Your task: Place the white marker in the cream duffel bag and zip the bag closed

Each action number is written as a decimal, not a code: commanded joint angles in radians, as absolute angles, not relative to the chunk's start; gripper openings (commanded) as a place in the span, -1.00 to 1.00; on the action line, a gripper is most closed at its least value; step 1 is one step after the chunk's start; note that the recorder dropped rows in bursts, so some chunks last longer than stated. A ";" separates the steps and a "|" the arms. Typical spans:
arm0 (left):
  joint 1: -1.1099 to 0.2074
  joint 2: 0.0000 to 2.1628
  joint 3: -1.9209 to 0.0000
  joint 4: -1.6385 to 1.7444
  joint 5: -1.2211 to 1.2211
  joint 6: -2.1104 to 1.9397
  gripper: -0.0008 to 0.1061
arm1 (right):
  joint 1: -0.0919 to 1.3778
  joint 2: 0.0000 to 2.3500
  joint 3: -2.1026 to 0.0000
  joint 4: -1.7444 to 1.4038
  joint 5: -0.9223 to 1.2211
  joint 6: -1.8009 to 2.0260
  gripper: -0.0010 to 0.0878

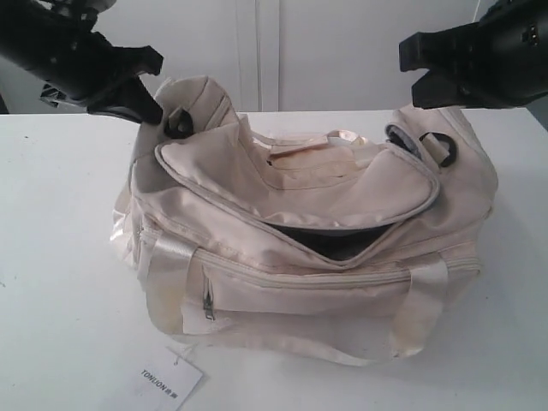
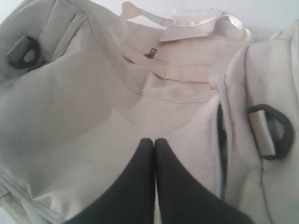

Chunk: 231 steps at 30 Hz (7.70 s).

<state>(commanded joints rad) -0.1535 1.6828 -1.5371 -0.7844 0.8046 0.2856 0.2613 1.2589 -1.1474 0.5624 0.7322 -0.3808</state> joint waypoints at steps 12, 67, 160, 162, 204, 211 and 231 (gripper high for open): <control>-0.063 1.683 -1.537 -0.897 0.928 0.426 -0.99 | 0.438 1.352 -1.147 0.927 0.579 -0.741 -0.98; -0.063 1.686 -1.535 -0.918 0.963 0.471 -0.99 | 0.568 1.792 -1.458 0.773 0.464 -0.194 -0.84; -0.063 1.686 -1.535 -0.918 0.952 0.474 -0.99 | 0.568 1.738 -1.514 0.934 0.716 -0.187 -0.98; -0.063 1.688 -1.535 -0.918 0.951 0.474 -0.99 | 0.568 1.738 -1.514 0.934 0.742 -0.210 -0.98; -0.063 1.725 -1.535 -0.918 0.895 0.471 -0.99 | 0.597 1.738 -1.514 0.932 1.120 -0.358 -0.98; -0.063 1.725 -1.535 -0.910 0.892 0.471 -0.99 | 0.607 1.738 -1.514 0.882 1.209 -0.363 -0.98; -0.063 1.725 -1.535 -0.783 0.923 0.473 -0.99 | 0.607 1.689 -1.514 0.763 1.145 -0.352 -0.98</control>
